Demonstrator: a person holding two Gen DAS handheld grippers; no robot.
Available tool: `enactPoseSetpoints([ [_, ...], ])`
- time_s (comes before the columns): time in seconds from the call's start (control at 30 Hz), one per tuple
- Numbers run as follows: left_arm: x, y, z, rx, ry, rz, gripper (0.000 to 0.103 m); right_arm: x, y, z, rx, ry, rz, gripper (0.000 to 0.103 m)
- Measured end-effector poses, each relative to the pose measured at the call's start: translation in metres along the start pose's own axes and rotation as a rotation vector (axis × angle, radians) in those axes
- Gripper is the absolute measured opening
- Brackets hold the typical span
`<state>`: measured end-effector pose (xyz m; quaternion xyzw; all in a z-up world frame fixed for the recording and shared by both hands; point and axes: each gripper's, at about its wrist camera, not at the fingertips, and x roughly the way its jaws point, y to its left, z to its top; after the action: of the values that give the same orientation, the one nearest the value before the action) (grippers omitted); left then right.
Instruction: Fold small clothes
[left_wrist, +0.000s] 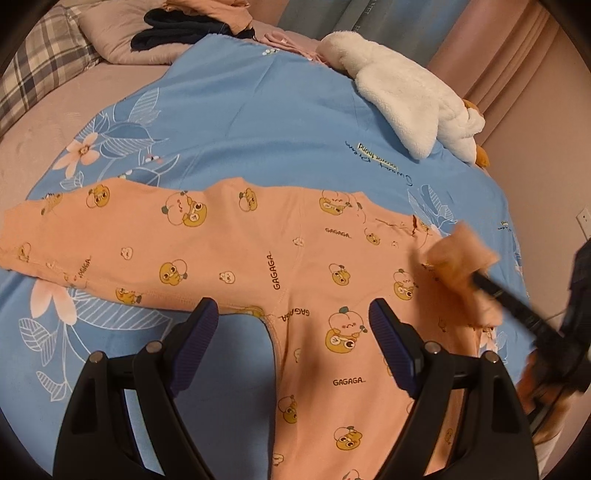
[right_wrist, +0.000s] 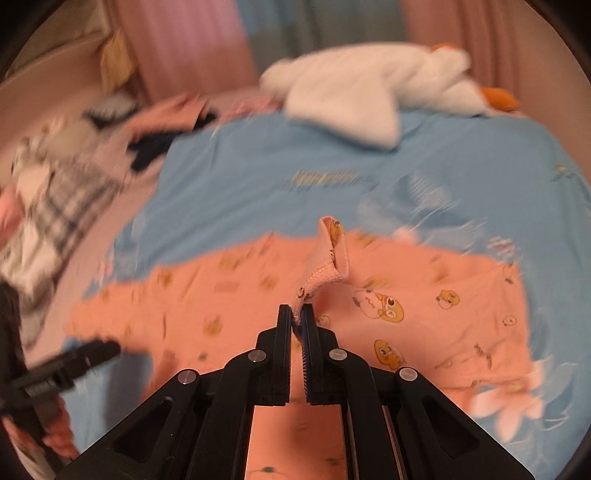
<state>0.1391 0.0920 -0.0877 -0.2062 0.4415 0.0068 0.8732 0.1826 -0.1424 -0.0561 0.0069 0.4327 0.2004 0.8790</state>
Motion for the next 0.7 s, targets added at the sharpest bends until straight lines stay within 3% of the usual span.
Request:
enactPoseSetpoints([
  [0.2,0.008,0.004,0.0,-0.019,0.018,0.013,0.084,0.037,0.03,-0.01,-0.077,0.125,0.003,0.007],
  [0.27,0.01,0.005,0.001,-0.019,0.018,0.011,0.084,0.036,0.033,-0.009,-0.09,0.132,0.015,0.015],
  [0.37,0.016,0.005,0.001,-0.014,0.027,0.011,0.084,0.017,0.025,-0.006,-0.06,0.089,0.088,0.037],
  [0.4,0.018,0.005,0.001,-0.016,0.031,0.003,0.084,0.007,0.021,-0.005,-0.037,0.062,0.105,0.053],
  [0.43,0.019,0.004,0.001,-0.016,0.034,-0.007,0.084,-0.003,0.015,-0.004,-0.016,0.034,0.115,0.06],
  [0.53,0.024,0.001,-0.001,-0.011,0.051,-0.043,0.084,-0.026,-0.003,-0.001,0.039,-0.018,0.124,0.061],
  [0.67,0.025,-0.01,-0.003,0.005,0.065,-0.087,0.082,-0.062,-0.04,0.0,0.12,-0.099,0.053,0.062],
  [0.7,0.026,-0.014,-0.002,0.014,0.064,-0.097,0.081,-0.072,-0.052,-0.001,0.138,-0.124,0.038,0.067],
])
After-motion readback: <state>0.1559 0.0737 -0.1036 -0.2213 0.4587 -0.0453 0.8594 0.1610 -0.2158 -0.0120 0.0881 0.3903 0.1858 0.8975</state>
